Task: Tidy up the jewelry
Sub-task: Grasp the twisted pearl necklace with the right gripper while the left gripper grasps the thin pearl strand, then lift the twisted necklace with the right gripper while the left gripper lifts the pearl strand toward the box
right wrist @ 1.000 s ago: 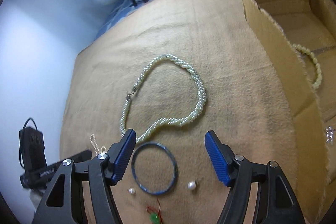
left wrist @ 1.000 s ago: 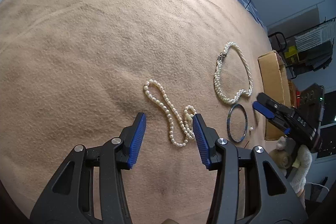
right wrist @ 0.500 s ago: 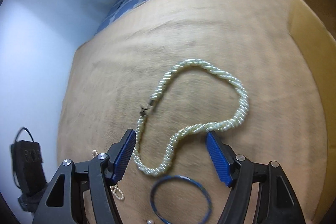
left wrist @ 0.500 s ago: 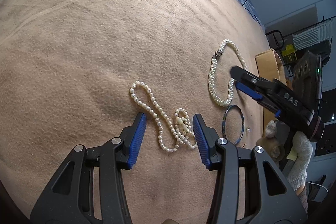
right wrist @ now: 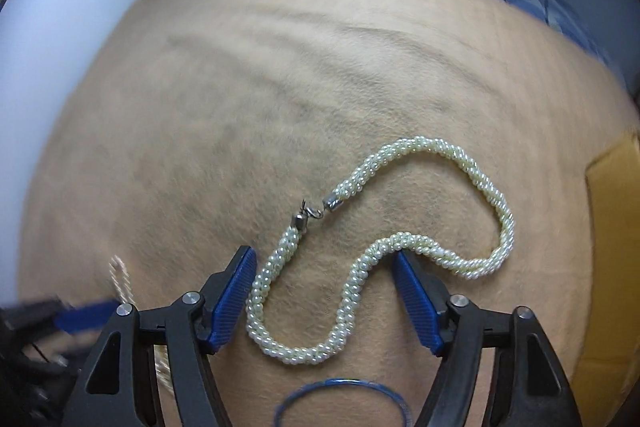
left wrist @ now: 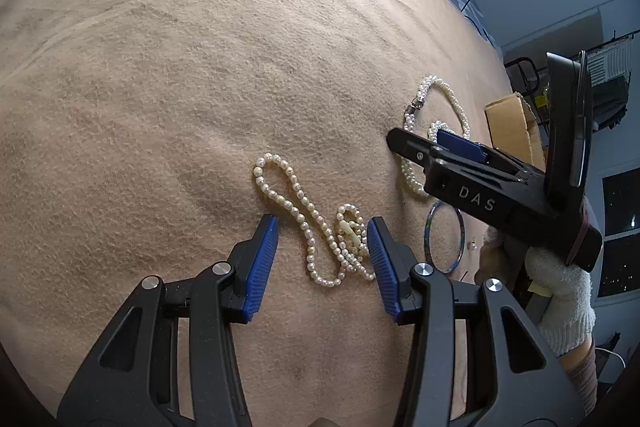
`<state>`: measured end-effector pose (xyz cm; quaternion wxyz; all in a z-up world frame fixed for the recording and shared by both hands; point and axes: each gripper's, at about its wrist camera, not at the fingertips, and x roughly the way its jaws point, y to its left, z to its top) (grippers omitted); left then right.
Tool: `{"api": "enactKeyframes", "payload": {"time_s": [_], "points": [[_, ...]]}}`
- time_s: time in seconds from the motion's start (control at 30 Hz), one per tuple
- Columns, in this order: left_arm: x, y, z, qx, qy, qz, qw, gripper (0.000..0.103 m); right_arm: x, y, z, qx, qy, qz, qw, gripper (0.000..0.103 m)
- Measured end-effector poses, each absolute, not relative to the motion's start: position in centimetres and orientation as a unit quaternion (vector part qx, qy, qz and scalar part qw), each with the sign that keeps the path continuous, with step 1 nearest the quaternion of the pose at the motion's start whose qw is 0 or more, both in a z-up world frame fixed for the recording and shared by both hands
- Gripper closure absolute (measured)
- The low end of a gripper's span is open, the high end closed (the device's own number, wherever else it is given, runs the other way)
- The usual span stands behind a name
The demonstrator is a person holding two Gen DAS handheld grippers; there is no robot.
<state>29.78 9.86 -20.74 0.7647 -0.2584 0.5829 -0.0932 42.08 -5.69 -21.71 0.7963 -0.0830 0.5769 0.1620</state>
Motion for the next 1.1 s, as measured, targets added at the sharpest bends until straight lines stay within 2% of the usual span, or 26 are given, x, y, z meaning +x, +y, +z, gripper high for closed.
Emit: {"api": "enactKeyframes", "payload": {"time_s": [0.03, 0.13, 0.2, 0.3, 0.4, 0.6, 0.67, 0.83, 0.97, 1.1], "points": [[29.8, 9.8, -20.7, -0.257, 0.583, -0.093, 0.765, 0.056, 42.0, -5.6, -21.7, -0.094, 0.576, 0.163, 0.795, 0.037], [29.8, 9.5, -20.7, -0.256, 0.584, -0.092, 0.765, 0.056, 41.9, -6.1, -21.4, -0.101, 0.578, 0.168, 0.792, 0.053], [29.9, 9.0, -20.6, -0.254, 0.584, -0.094, 0.765, 0.056, 41.9, -6.9, -21.2, -0.098, 0.579, 0.171, 0.791, 0.068], [30.2, 7.8, -20.6, -0.237, 0.587, -0.098, 0.767, 0.056, 42.3, -8.2, -21.1, -0.093, 0.583, 0.179, 0.787, 0.079], [30.5, 6.6, -20.6, -0.208, 0.592, -0.092, 0.773, 0.055, 42.3, -8.5, -21.1, -0.091, 0.582, 0.182, 0.787, 0.086], [30.7, 4.0, -20.5, -0.115, 0.589, -0.076, 0.797, 0.055, 41.5, -9.6, -20.9, -0.089, 0.572, 0.185, 0.794, 0.088], [30.3, 3.0, -20.5, -0.069, 0.577, -0.068, 0.811, 0.061, 41.5, -10.0, -21.0, -0.084, 0.568, 0.186, 0.797, 0.088], [29.7, 3.1, -20.7, -0.031, 0.557, -0.058, 0.828, 0.093, 40.8, -11.5, -20.7, -0.061, 0.562, 0.188, 0.803, 0.089], [29.4, 4.4, -20.6, -0.059, 0.552, -0.060, 0.829, 0.098, 40.9, -12.7, -20.7, -0.027, 0.558, 0.189, 0.808, 0.089], [29.2, 5.2, -20.0, -0.079, 0.548, -0.063, 0.831, 0.098, 40.7, -13.9, -20.7, 0.011, 0.554, 0.189, 0.811, 0.089]]}}
